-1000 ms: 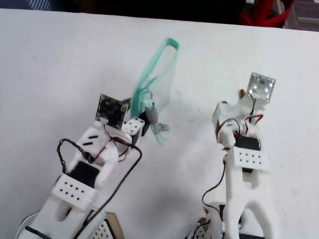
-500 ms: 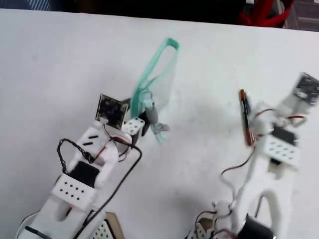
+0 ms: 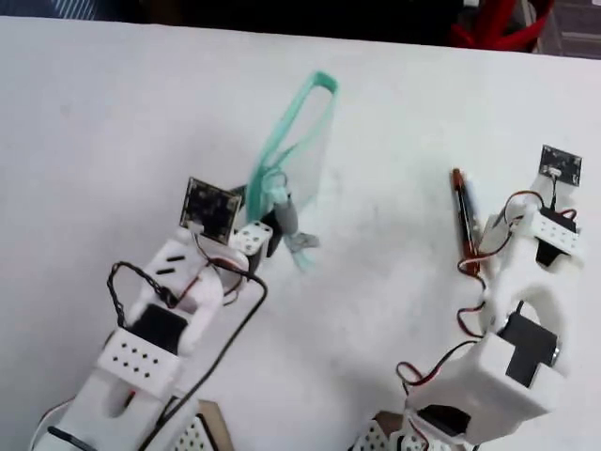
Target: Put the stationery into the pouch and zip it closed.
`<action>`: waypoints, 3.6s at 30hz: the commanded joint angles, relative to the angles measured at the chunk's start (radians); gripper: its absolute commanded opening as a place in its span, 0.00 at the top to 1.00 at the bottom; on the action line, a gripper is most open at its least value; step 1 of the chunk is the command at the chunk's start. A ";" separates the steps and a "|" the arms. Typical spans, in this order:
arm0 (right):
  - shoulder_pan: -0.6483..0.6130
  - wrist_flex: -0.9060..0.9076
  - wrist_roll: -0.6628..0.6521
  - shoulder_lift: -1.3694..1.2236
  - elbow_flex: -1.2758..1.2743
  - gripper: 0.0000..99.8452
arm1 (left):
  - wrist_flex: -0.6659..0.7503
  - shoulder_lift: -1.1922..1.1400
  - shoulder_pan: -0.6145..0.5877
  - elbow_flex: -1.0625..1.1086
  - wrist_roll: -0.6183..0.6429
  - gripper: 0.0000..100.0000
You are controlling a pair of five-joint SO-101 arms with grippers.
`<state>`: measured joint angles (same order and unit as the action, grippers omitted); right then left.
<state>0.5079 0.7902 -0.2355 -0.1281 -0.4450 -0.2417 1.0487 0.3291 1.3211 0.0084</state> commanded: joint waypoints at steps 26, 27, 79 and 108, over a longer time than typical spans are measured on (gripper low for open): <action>0.042 0.061 -0.322 0.094 0.051 0.98 | 0.003 -0.002 0.004 -0.012 0.006 0.82; 0.041 0.087 -0.322 0.157 0.051 0.98 | 0.003 -0.001 0.004 -0.012 0.006 0.82; -0.860 -0.503 0.305 0.688 -0.075 0.98 | 0.009 0.002 -0.002 -0.014 0.009 0.82; -0.909 -0.343 0.178 0.638 -0.037 0.93 | 0.009 0.002 -0.002 -0.015 0.006 0.82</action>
<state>-0.3851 0.4051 -0.0468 0.5025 -0.4925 -0.2417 1.0487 0.3322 1.3211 0.0084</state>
